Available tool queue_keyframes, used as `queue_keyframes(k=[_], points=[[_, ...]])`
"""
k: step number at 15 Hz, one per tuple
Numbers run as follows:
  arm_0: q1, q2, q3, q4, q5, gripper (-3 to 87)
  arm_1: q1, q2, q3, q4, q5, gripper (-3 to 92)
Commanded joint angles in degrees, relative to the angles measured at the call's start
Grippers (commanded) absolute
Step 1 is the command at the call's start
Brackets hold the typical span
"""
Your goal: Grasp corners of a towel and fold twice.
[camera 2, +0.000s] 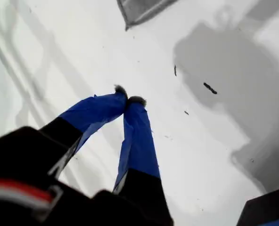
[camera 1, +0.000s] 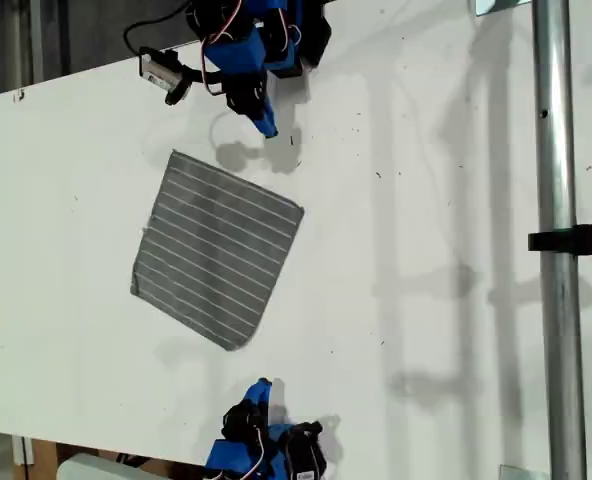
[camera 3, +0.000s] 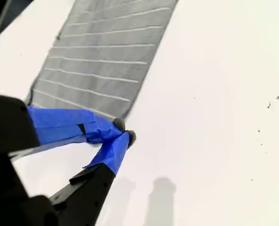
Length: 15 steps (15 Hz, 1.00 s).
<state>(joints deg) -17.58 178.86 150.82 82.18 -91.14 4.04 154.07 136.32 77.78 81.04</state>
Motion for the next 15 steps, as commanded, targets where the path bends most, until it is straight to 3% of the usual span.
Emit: queue_keyframes(k=[1, 6, 11, 13, 14, 15], points=[[-0.35, -20.21, -22.94, 2.20, 5.36, -2.9, 0.44, -16.26, -16.79, -3.34, -3.60, -0.3], [-5.98, -44.03, -51.94, 11.95, 15.03, -2.9, 0.88, -47.11, -50.89, 2.29, -9.58, -0.3], [-7.29, -46.23, -51.24, 11.78, 16.17, -2.9, 0.53, -54.76, -60.47, 7.03, -13.27, 0.5], [-9.58, -46.32, -48.25, 11.07, 18.02, -2.9, 1.41, -56.51, -64.42, 12.83, -16.08, 33.2], [-11.51, -46.32, -46.58, 10.90, 19.34, -2.9, 2.72, -57.48, -66.01, 15.21, -21.09, 43.8], [-13.01, -46.41, -45.79, 10.99, 20.30, -2.9, 4.57, -57.66, -67.15, 17.58, -24.52, 43.7]])
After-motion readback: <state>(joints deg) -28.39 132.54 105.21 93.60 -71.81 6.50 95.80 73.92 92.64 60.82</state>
